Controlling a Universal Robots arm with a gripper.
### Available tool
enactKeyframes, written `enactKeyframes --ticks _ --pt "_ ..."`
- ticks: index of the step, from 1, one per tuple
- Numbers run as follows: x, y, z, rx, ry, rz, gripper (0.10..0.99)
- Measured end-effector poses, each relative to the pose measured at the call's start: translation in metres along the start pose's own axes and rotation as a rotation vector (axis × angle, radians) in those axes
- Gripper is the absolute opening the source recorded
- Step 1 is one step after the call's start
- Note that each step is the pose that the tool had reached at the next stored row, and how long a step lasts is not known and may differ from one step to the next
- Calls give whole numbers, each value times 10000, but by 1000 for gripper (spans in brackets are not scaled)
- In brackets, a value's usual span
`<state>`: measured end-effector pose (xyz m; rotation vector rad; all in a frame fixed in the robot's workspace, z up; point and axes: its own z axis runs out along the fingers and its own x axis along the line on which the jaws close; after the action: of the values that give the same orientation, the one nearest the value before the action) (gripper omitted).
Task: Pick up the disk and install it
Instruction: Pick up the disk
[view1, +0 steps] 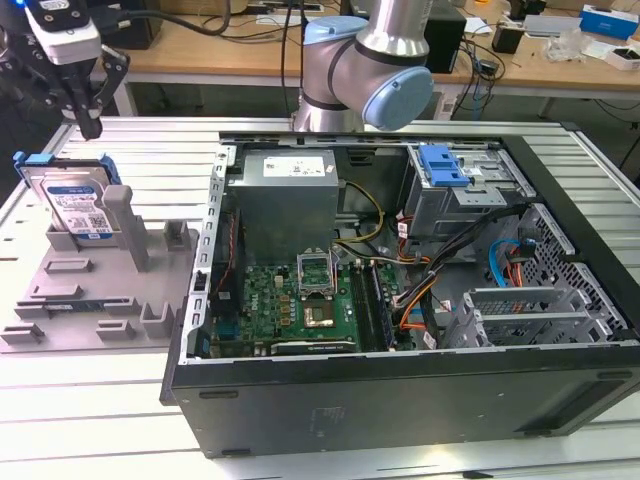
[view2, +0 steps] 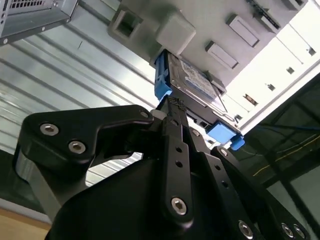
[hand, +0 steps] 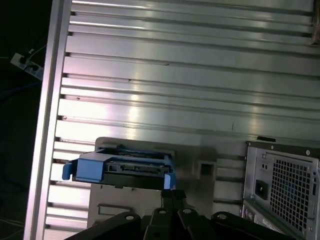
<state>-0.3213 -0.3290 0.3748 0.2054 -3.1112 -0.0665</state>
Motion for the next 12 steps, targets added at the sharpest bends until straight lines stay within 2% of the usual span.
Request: enactKeyframes --ticks 3,7,8,12 --pt "-1 0 3 12 42 -747 106" --pt "-1 -1 5 37 121 -2110 114" --pt "-1 -1 5 44 145 -2494 235" --pt "-1 -1 6 61 190 -3340 482"
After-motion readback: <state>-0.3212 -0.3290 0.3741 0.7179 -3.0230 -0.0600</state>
